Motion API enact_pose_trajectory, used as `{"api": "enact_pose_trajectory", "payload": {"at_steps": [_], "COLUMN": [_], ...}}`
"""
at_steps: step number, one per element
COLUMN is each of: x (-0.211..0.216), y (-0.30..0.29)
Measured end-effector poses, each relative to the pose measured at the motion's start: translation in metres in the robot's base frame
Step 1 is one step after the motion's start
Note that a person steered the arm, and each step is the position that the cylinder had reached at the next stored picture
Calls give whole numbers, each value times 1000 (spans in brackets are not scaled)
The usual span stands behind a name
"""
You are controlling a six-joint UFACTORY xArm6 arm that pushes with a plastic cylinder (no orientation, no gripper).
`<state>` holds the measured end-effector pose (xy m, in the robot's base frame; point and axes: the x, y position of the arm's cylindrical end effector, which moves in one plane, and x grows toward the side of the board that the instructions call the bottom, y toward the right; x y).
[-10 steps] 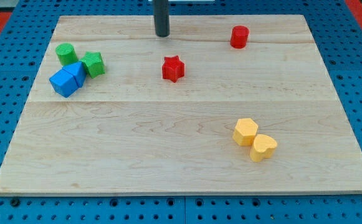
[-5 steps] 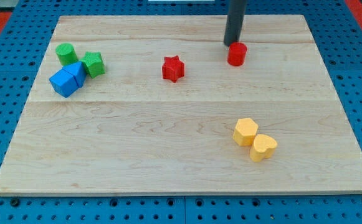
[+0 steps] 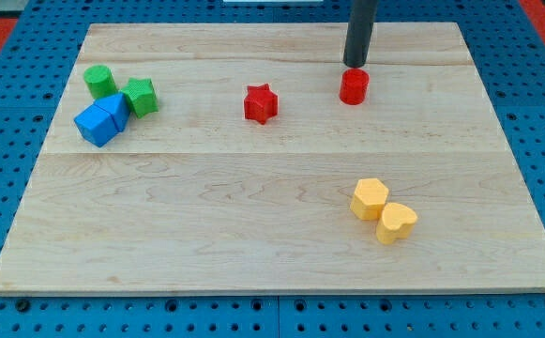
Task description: Push the red circle to the right of the red star
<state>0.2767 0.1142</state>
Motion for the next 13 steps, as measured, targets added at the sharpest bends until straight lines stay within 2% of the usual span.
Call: {"api": "enact_pose_trajectory", "payload": {"at_steps": [1,3,4,5,6,7,9,10,11,12,13], "x": [0,11,37,54,57,68,83,83,83,84,123], "y": [-1,39,-23,-26,8,0,-131,-128,-64,-33,-5]}}
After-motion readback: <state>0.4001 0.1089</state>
